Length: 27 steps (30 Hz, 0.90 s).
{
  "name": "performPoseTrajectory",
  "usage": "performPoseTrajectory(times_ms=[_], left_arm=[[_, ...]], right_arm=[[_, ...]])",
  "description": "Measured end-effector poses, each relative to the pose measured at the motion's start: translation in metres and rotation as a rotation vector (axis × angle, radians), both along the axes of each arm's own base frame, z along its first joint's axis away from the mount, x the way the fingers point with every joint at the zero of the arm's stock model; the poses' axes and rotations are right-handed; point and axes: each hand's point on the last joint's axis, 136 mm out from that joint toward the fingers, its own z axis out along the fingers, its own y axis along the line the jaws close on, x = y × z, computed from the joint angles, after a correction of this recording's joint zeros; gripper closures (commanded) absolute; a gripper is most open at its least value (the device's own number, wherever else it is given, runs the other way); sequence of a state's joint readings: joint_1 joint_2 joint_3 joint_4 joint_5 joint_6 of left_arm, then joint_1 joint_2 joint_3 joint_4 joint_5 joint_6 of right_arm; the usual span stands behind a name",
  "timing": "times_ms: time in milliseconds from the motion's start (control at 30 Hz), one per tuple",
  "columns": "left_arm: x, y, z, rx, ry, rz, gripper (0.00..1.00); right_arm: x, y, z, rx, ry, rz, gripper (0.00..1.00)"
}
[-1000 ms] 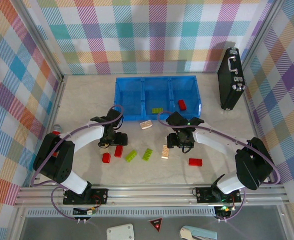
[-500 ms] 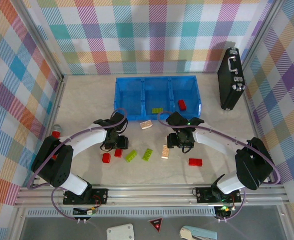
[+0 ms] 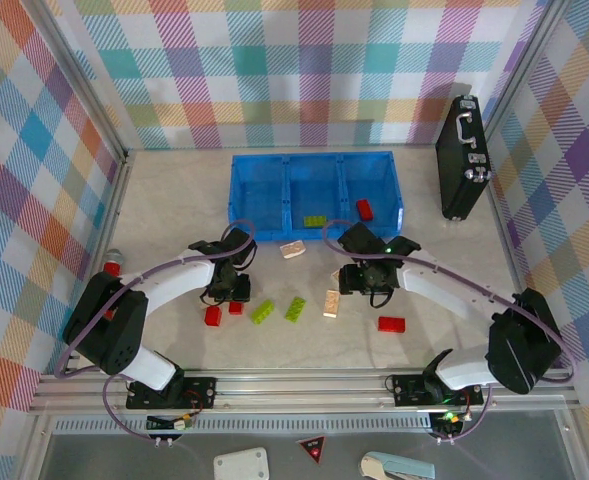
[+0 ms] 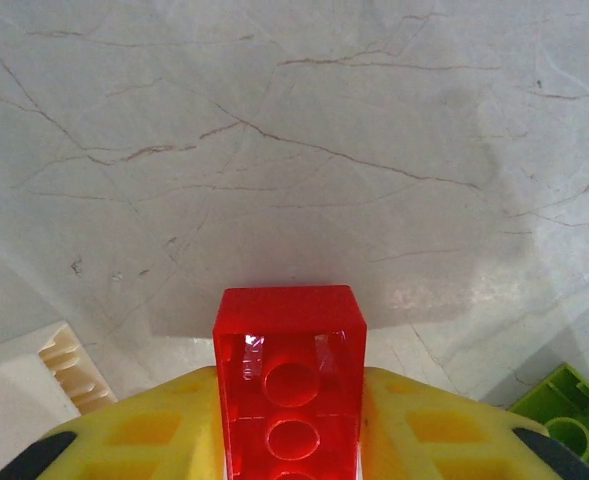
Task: Sort the legos into containers by color
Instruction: Pick up the lego from the bottom-left of the table, then place the lego on the lego.
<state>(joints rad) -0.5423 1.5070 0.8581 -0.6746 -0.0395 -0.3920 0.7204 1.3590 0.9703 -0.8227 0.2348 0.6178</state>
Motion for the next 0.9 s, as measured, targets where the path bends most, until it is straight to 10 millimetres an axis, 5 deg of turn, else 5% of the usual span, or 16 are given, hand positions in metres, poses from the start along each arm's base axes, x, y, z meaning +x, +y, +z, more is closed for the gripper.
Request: performPoseTrajectory(times_ms=[267, 633, 900], left_arm=[[0.007, -0.003, 0.019, -0.03, -0.063, 0.001, 0.69], [0.043, -0.041, 0.084, -0.191, -0.228, -0.025, 0.72], [0.075, -0.095, 0.128, -0.364, -0.322, -0.073, 0.73]], right_arm=[[0.006, -0.042, 0.019, -0.057, -0.045, -0.099, 0.31], [0.021, -0.117, 0.045, -0.011, -0.106, -0.322, 0.31], [0.013, -0.111, 0.039, 0.081, -0.078, -0.296, 0.31]])
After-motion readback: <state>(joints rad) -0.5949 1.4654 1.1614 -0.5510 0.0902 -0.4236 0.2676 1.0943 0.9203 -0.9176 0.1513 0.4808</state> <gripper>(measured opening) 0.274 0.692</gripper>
